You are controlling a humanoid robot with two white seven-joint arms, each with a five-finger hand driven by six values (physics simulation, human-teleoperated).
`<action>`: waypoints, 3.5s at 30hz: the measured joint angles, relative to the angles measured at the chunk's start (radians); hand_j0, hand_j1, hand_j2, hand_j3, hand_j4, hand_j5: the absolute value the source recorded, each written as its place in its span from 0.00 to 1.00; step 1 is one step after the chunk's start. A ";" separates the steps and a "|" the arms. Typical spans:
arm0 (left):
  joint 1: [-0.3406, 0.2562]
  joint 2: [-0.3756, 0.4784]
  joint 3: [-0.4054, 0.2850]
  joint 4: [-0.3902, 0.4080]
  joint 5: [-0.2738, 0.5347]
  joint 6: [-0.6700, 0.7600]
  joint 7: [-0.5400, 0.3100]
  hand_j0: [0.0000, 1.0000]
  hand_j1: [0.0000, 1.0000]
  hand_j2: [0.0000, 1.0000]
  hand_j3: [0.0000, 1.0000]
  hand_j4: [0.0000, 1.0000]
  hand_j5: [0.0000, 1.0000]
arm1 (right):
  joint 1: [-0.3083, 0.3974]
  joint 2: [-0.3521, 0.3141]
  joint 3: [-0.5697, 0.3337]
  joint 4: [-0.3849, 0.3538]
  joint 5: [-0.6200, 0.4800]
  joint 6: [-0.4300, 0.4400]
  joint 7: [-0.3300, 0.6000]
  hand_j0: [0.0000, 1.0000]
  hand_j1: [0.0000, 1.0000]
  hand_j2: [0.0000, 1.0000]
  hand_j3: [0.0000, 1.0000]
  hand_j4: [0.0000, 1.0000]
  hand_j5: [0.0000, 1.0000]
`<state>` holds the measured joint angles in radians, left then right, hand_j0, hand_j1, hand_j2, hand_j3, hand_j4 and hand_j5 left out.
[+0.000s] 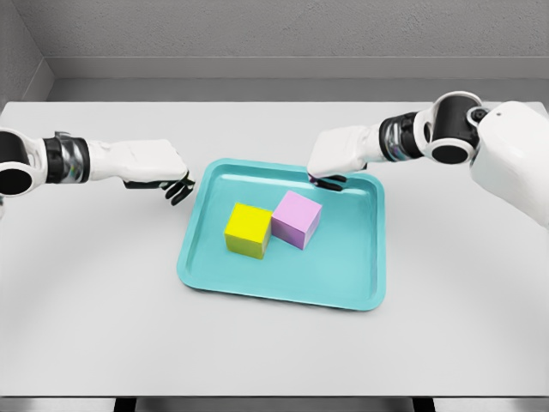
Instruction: Push two cubes
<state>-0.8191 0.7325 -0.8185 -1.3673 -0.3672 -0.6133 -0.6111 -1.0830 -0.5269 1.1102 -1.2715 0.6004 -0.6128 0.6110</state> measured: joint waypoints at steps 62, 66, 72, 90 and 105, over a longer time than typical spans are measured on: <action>0.008 0.009 -0.004 -0.037 0.003 0.000 0.000 0.15 0.15 0.15 0.15 0.15 0.15 | -0.015 0.163 0.089 0.224 -0.007 0.000 0.000 0.00 0.00 0.00 0.00 0.00 0.00; 0.008 0.009 -0.003 -0.036 0.003 0.000 0.000 0.15 0.15 0.15 0.15 0.15 0.15 | -0.014 0.158 0.110 0.216 -0.010 0.000 0.000 0.00 0.00 0.00 0.00 0.00 0.00; 0.008 0.009 -0.003 -0.034 0.003 0.000 0.000 0.15 0.15 0.15 0.15 0.15 0.15 | -0.012 0.150 0.130 0.173 -0.015 0.014 0.000 0.00 0.00 0.00 0.00 0.00 0.00; 0.003 0.053 0.016 -0.010 0.048 0.000 0.000 0.23 0.23 0.23 0.23 0.23 0.23 | -0.011 0.145 0.063 0.200 -0.018 0.006 0.000 0.00 0.00 0.00 0.00 0.00 0.00; 0.049 0.110 0.058 0.072 0.189 0.000 0.000 0.14 0.14 0.14 0.14 0.14 0.14 | 0.190 -0.331 -0.244 -0.059 -0.237 -0.002 0.000 1.00 1.00 1.00 1.00 1.00 1.00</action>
<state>-0.7701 0.8424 -0.7607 -1.2950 -0.1778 -0.6135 -0.6112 -0.8928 -0.8575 0.8662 -1.3307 0.3639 -0.6144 0.6111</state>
